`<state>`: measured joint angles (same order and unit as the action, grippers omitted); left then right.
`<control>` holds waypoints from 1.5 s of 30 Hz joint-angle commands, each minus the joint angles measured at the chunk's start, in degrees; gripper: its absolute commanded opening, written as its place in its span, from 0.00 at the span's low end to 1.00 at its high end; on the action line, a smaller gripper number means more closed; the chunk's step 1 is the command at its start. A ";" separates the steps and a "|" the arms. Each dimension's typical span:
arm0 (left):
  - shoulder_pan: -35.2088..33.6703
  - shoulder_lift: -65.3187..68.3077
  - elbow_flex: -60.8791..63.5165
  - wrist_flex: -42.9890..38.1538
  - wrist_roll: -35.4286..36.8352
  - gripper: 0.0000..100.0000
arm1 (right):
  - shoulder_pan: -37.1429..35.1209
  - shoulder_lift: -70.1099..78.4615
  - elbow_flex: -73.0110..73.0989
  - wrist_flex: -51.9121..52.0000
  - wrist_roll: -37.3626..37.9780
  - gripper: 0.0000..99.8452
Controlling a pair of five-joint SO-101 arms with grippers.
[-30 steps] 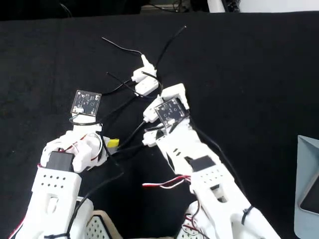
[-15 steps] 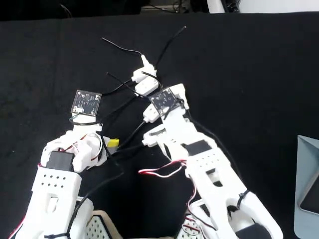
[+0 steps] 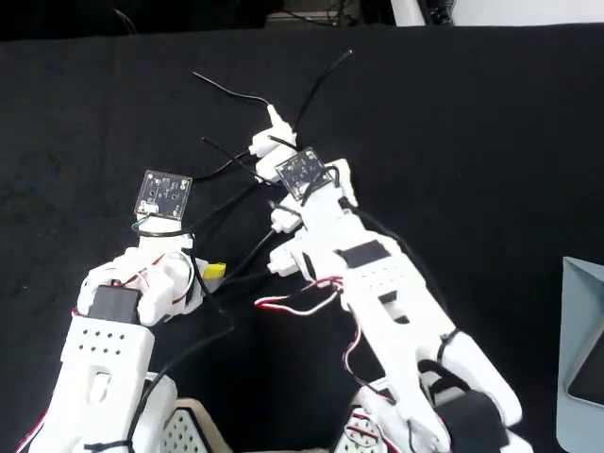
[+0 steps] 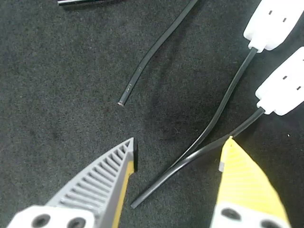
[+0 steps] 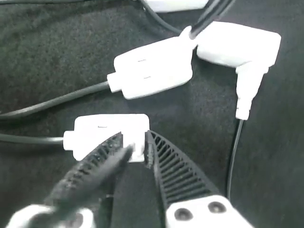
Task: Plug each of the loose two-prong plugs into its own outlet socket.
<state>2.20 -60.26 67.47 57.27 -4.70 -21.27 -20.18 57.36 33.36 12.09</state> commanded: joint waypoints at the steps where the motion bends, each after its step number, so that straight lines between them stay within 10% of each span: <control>1: -0.92 -0.88 -0.04 -0.70 0.26 0.29 | -0.09 3.03 -0.48 2.02 0.00 0.01; 45: -0.92 -0.88 0.66 -0.88 0.18 0.29 | 3.43 6.81 -4.53 -2.64 -0.18 0.01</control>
<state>2.20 -60.26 68.44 57.27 -4.70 -20.84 -13.58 54.11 35.21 12.18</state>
